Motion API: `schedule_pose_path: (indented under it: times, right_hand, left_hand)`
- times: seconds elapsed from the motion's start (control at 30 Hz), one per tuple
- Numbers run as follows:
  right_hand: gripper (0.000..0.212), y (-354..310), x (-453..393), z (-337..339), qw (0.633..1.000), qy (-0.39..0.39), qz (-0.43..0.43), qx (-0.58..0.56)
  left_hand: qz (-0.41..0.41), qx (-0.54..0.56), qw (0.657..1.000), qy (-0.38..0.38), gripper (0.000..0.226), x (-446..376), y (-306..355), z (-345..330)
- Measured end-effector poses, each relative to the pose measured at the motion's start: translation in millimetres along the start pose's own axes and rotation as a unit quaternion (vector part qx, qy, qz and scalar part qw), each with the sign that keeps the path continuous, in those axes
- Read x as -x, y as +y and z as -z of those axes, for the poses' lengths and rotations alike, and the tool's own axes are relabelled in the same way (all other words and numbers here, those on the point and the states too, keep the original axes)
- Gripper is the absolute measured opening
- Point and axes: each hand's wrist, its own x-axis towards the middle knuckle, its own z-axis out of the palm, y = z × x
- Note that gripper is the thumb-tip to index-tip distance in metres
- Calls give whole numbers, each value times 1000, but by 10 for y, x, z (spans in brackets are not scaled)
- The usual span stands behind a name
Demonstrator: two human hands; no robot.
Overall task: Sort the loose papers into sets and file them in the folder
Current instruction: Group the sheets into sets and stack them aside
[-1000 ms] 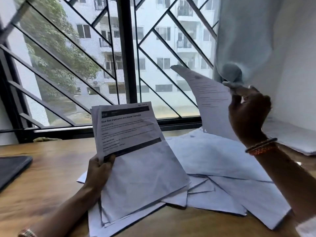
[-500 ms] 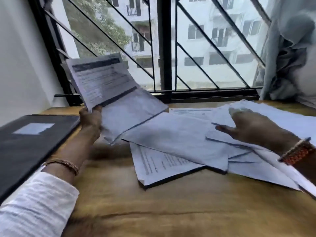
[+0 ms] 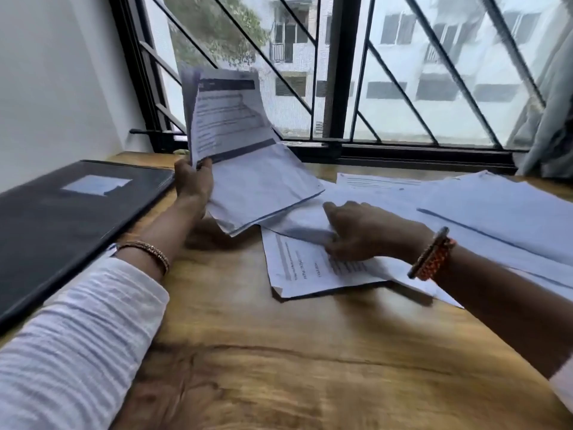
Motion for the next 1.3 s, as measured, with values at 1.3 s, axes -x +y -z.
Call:
schedule_pose_path:
  times: [1.3]
  right_hand:
    - [18,1448,22,518,708,88,-59,-699]
  left_hand:
    - [-4,237,953,-190,14,609,481,-182]
